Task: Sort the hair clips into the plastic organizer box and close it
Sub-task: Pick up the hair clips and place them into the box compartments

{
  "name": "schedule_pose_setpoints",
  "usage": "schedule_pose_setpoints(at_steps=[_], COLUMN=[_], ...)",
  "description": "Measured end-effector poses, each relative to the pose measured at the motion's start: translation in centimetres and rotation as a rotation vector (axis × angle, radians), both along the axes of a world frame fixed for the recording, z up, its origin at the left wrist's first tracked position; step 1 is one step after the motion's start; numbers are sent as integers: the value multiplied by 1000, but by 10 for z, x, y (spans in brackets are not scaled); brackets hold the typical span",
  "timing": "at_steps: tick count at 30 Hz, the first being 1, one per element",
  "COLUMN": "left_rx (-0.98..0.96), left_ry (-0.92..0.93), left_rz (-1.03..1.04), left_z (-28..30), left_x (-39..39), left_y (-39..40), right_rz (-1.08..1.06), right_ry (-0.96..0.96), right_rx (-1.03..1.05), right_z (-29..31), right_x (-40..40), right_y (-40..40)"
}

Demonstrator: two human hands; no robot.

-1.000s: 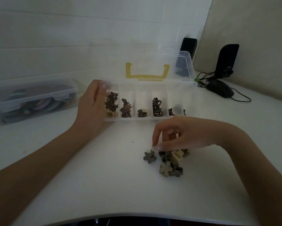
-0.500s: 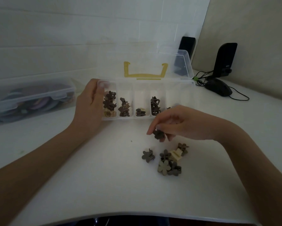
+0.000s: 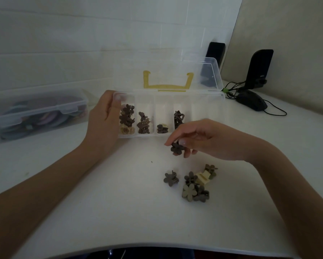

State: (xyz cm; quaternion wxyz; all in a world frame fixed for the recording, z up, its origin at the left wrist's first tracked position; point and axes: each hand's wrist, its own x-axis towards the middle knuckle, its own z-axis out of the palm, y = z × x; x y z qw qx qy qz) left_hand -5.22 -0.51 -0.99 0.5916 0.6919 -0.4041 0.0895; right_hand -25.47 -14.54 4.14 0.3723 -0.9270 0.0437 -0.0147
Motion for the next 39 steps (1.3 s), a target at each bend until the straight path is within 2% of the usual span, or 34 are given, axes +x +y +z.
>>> schedule_pose_setpoints(at_steps=[5,12,16,18,22,28,30,33,36,39], left_rx=[-2,-53,-63,-64,-78,-67,-62,-50,-44,-44], left_ry=[3,95,106,97,72,97,112,104,90,78], left_rz=[8,-17,-10,-11,-13,-2,3,20,24,36], left_z=[1,1,2,2,5,5,6,7,8,8], left_x=[-2,-5,-6,-6,-8,-8,-9,-11,-12,-13], left_y=[-1,-1,-1,-1,0,0,0,0,0,-1], right_rz=[-13,-117,-133,-112,-65,-126,-100,69,137,193], right_ry=[-122,-453,-576,-610,-618,-649,-576,-261,43,169], right_rx=[25,27,-164,-295,-425,-359,-334,-242,-211,-172], right_z=[-2,-8,3,7,3,-7,-7,-3,-2,-6], right_x=[2,21,50,69,103,77,53,20,6,7], right_y=[-2,11,18,25,31,22,20,22,23,26])
